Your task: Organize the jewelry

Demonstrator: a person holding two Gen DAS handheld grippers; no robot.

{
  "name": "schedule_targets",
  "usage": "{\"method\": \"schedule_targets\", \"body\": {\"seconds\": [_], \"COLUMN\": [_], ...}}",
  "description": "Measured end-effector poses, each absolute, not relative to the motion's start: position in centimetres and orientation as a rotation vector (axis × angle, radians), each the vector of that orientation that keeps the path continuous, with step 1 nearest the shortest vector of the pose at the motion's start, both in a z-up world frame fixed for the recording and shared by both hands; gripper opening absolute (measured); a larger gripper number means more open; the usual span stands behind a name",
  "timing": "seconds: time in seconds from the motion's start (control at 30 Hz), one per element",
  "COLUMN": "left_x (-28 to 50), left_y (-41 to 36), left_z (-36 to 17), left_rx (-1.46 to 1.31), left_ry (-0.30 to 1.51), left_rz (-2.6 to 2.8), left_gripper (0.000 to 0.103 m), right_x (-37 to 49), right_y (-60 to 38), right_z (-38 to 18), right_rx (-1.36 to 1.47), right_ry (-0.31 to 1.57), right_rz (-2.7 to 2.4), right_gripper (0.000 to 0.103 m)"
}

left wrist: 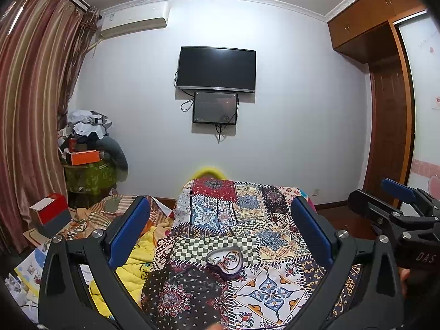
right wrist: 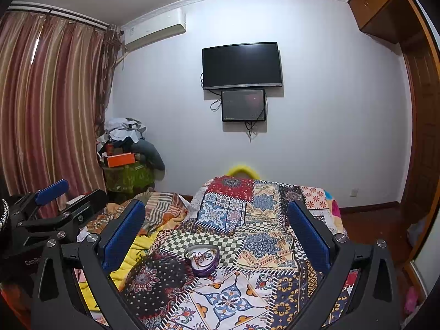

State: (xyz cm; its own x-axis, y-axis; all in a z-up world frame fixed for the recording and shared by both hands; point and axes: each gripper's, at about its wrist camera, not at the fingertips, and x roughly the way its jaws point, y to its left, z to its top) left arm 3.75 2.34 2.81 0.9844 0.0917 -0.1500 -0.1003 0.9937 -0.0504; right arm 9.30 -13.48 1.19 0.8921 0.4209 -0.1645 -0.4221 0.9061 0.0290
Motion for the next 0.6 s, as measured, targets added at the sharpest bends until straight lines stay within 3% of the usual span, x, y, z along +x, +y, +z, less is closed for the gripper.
{"method": "schedule_targets", "body": {"seconds": [0.6], "left_x": [4.05], "left_y": [2.27], "left_z": [2.36], "left_rx": [-0.053], "left_ry": [0.158], "left_rz": [0.091], "left_gripper": [0.102], "right_x": [9.50], "right_y": [-13.42], "right_z": [0.81], "right_rx": [-0.009], "right_ry": [0.176], "right_rz": [0.435], "right_gripper": [0.103]}}
